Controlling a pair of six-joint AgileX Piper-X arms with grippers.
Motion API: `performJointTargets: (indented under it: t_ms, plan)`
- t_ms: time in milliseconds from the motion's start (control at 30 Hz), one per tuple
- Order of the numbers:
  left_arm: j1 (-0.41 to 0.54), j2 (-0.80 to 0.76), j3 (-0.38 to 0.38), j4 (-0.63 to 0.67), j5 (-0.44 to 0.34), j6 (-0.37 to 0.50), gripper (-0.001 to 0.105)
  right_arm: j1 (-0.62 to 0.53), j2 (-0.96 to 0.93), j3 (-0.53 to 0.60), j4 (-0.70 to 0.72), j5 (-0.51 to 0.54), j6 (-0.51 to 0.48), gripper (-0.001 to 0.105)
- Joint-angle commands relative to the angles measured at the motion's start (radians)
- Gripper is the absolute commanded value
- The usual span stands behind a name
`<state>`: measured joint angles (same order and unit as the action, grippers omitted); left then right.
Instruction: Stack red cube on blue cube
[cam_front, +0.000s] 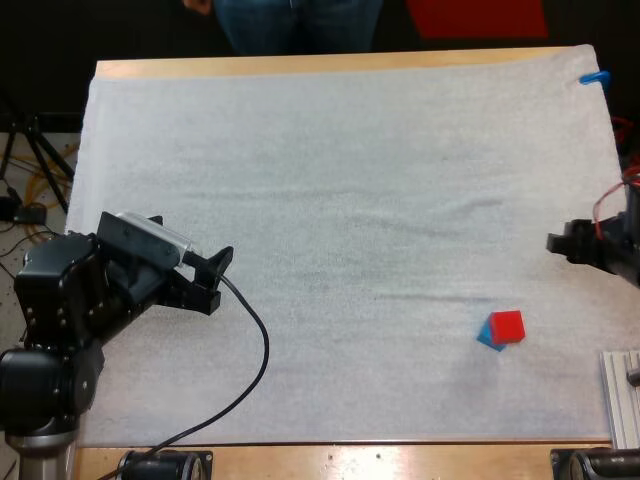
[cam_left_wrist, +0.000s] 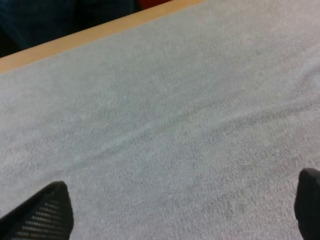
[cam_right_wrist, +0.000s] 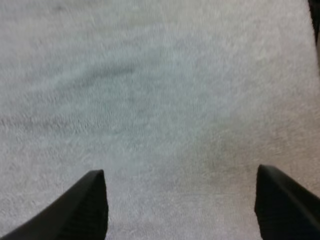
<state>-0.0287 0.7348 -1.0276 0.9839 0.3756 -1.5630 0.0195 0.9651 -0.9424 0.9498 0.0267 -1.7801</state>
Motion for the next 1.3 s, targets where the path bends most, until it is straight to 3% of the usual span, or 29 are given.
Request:
performJointTargets:
  t_ms: [0, 167, 300, 367, 833, 1267]
  plan:
    - [0.001, -0.019, -0.006, -0.011, -0.009, -0.01, 0.087, -0.018, -0.041, -0.011, 0.007, 0.0, -0.014, 0.061]
    - [0.001, -0.104, -0.006, -0.011, -0.03, -0.01, 0.087, -0.032, -0.152, -0.011, 0.024, 0.023, -0.019, 0.061]
    - [0.001, -0.198, -0.006, -0.011, -0.18, 0.014, 0.087, -0.032, -0.255, -0.011, 0.035, 0.022, -0.021, 0.061]
    - [0.001, -0.24, -0.006, -0.011, -0.203, 0.024, 0.087, -0.032, -0.303, -0.011, 0.042, 0.022, -0.02, 0.061]
    - [0.001, -0.587, -0.006, 0.034, -0.202, 0.027, 0.087, -0.032, -0.618, -0.009, 0.127, 0.052, -0.02, 0.061]
    - [0.001, -0.874, -0.008, 0.346, -0.202, 0.028, 0.087, -0.032, -0.851, -0.004, 0.22, 0.05, -0.02, 0.061]
